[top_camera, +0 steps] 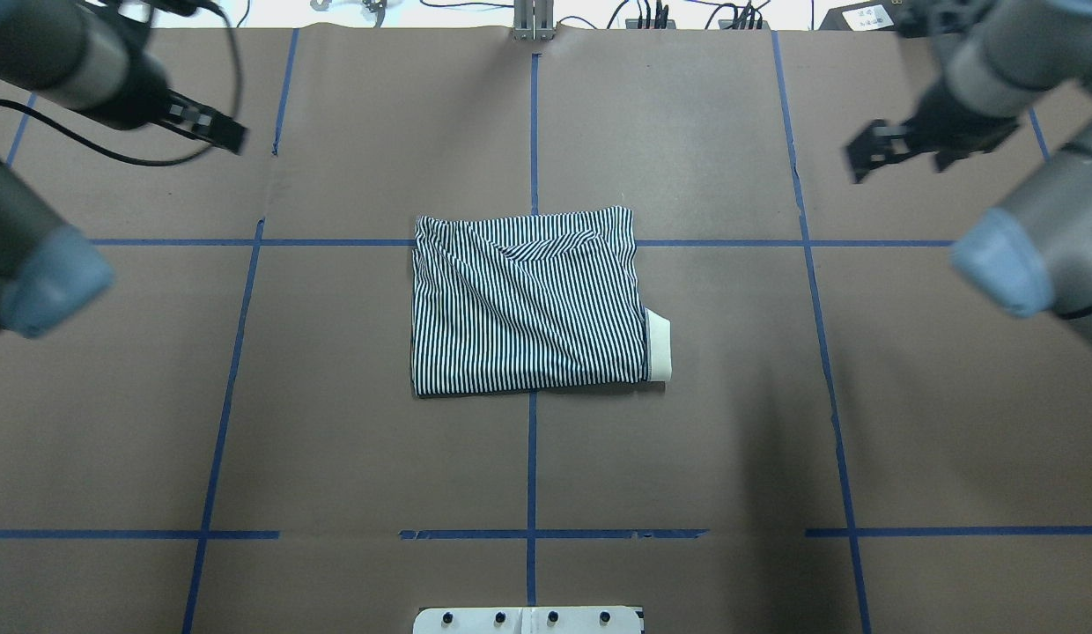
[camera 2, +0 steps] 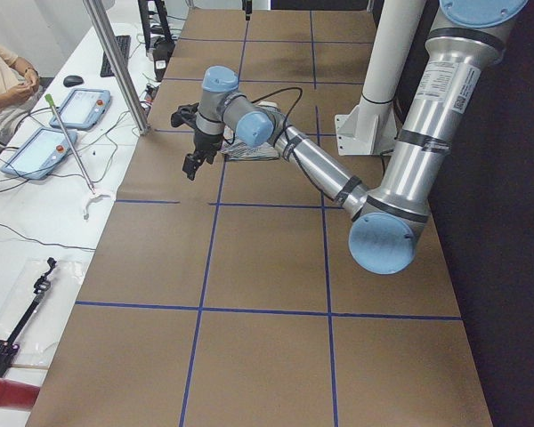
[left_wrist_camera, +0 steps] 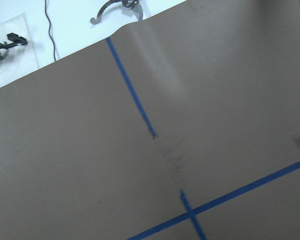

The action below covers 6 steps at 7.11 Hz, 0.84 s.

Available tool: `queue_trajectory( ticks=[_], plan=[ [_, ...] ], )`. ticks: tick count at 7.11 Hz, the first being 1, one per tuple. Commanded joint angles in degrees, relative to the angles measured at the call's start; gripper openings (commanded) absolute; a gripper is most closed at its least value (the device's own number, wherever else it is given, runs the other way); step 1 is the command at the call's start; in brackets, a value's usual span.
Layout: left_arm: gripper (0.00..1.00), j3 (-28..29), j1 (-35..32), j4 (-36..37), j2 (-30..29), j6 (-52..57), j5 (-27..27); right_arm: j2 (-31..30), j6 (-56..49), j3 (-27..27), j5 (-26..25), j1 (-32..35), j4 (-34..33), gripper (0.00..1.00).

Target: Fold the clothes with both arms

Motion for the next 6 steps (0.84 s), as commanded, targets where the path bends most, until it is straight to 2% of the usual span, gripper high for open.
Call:
queue_trajectory(
  ticks=[1,2,3,4,5,6],
  plan=[
    [1.0,-0.35,-9.39,-0.47,9.15,6.68,-6.57,-11.39,-9.79,-2.09,4.49,8.85,0.73,1.0],
    [1.0,-0.27,-9.59,-0.74,12.51,4.86,-6.95,-14.76,-9.88,-2.7,5.63,9.91,1.08,1.0],
    [1.0,2.43,-9.6,-0.65,13.07,3.54,-6.52,-17.76,-9.62,-3.14,5.73,10.09,1.52,1.0],
    [1.0,2.81,-10.47,-1.78,14.64,4.13,-6.95,-19.53,-9.7,-3.58,5.9,12.18,1.61,1.0],
    [1.0,5.59,-11.08,-2.14,15.18,4.75,-7.22,-20.76,-10.05,-4.11,9.21,14.55,1.61,1.0],
    [1.0,8.93,-12.92,-1.63,15.35,5.71,-11.4,-20.86,-10.58,-4.38,9.16,15.18,1.7,1.0]
  ],
)
